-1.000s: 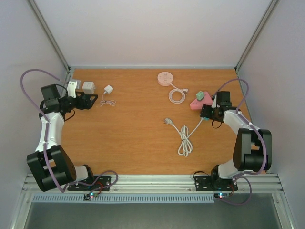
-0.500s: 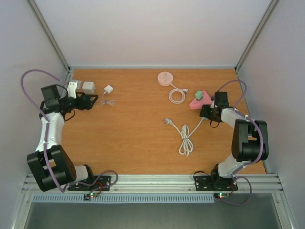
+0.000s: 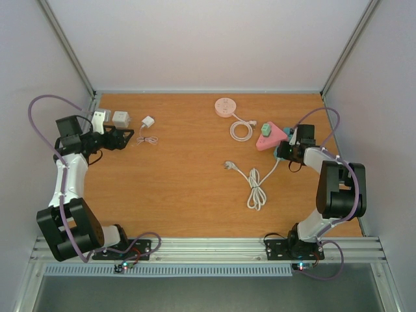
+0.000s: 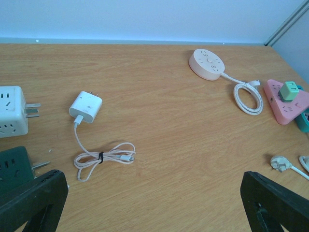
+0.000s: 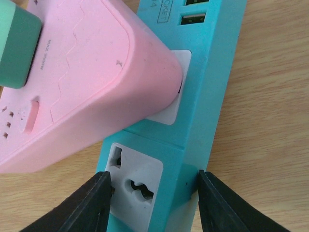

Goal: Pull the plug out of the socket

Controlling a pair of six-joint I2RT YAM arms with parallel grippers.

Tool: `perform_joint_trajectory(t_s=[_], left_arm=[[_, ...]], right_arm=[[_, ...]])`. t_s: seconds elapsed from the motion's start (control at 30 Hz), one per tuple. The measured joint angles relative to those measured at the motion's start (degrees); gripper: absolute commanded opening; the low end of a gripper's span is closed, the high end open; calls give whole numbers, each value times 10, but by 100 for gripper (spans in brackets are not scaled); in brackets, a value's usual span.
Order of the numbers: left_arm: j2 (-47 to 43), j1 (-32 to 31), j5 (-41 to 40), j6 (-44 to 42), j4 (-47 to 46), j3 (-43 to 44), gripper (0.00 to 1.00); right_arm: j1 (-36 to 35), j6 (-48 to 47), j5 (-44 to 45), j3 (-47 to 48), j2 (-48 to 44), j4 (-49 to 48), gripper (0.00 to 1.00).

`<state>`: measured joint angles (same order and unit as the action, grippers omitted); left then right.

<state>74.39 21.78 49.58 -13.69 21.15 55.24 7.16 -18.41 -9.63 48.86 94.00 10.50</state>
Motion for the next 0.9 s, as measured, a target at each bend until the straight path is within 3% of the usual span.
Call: perform_joint_trajectory(t_s=[0.43, 0.9], left_arm=[[0, 0, 0, 0, 0, 0, 100], [-3, 0, 1, -5, 4, 0, 100]], right_arm=[[13, -127, -99, -6, 0, 20, 37], [-11, -221, -211, -14, 3, 90, 36]])
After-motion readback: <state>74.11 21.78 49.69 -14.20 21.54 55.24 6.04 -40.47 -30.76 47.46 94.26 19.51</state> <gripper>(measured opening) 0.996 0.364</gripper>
